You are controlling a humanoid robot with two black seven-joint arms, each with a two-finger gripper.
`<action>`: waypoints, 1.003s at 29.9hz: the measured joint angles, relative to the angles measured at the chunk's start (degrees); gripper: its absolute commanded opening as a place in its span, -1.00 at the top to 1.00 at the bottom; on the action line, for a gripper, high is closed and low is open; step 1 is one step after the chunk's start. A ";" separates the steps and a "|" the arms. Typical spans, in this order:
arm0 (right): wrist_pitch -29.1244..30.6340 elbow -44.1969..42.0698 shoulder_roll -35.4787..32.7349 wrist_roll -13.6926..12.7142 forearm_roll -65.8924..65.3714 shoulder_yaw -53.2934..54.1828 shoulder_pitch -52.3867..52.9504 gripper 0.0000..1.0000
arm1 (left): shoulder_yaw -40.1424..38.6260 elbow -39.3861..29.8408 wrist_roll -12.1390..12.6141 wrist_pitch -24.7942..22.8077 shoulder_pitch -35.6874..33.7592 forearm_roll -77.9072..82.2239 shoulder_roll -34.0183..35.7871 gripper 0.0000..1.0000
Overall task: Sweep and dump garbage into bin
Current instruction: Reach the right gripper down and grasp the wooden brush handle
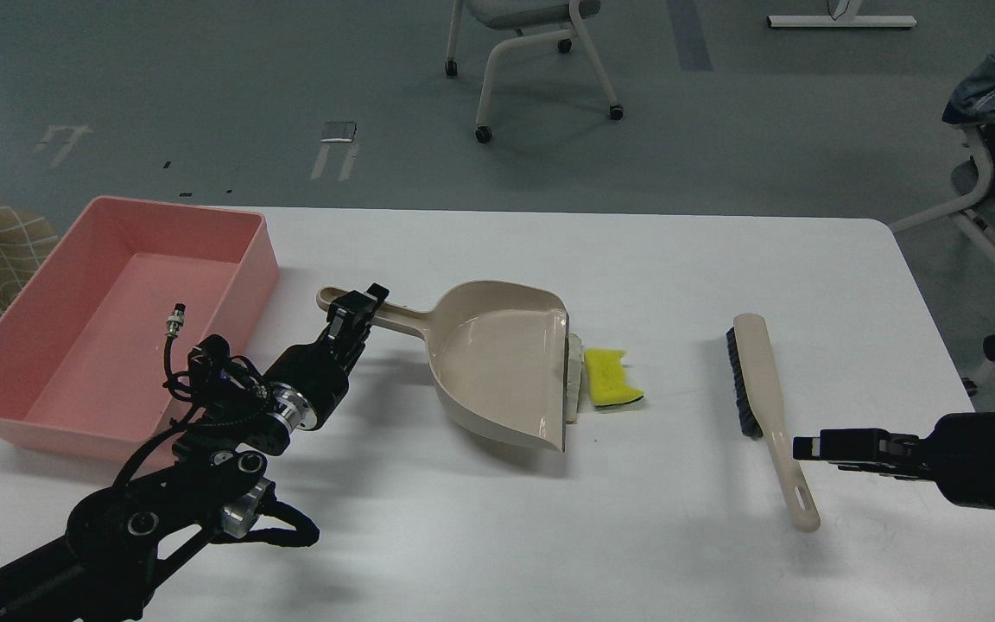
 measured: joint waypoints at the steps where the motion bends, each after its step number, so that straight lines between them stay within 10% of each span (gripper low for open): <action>1: 0.00 -0.02 0.27 0.00 0.01 -0.01 -0.01 -0.45 | 0.00 0.00 0.00 0.00 0.00 0.00 0.00 1.00; 30: 0.01 -2.58 5.73 -1.64 0.13 -1.46 -1.23 -0.28 | 0.06 -0.01 0.00 0.00 -0.04 0.00 0.04 1.00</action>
